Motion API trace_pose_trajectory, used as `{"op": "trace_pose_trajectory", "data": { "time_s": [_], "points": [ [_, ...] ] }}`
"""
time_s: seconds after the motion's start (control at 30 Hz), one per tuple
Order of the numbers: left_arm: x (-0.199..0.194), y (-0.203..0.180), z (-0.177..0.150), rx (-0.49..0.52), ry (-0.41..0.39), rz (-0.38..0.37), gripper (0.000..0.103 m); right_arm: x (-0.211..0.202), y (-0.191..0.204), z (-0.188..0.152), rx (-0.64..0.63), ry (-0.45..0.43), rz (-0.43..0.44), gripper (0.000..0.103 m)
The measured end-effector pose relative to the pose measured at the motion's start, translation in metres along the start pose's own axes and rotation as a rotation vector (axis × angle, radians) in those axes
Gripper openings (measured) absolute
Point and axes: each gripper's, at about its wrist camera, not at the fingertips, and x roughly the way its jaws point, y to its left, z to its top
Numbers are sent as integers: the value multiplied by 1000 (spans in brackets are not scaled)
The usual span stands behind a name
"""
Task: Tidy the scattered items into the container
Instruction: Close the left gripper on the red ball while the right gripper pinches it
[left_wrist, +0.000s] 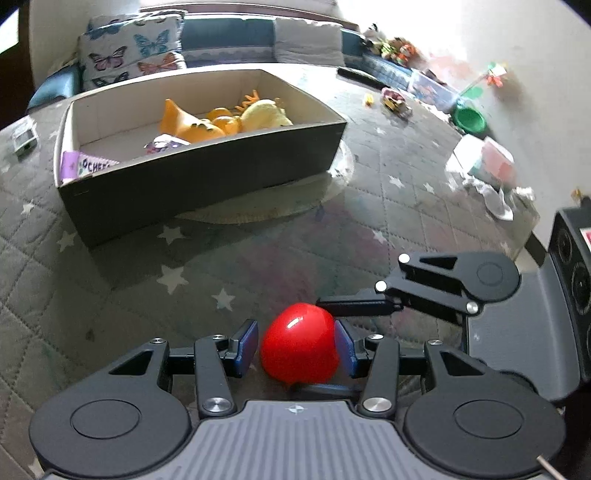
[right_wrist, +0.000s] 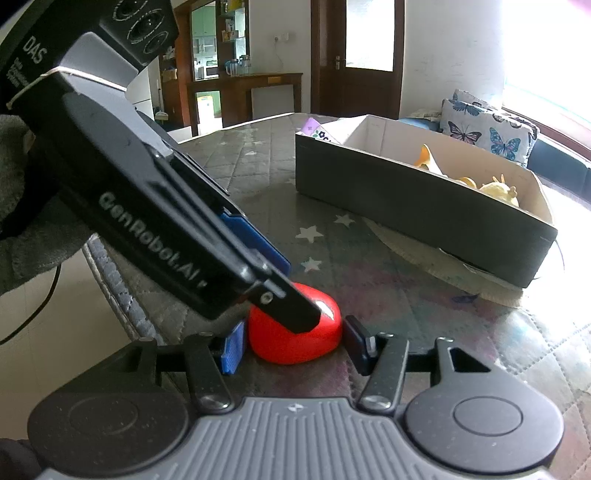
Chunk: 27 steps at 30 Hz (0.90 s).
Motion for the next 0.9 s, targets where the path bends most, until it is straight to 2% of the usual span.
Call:
{"op": "trace_pose_trajectory", "data": {
  "time_s": [0.17,0.37,0.9],
  "points": [
    [4,-7,1,60,33,11,50,-1,-1,0,-3,-1,2,56],
    [12,-12,3,86,60,34,54,-3,0,0,1,-3,3,56],
    [16,-3,2,12,35,19,55,-4,-4,-4,7,-36,-3,56]
  ]
}}
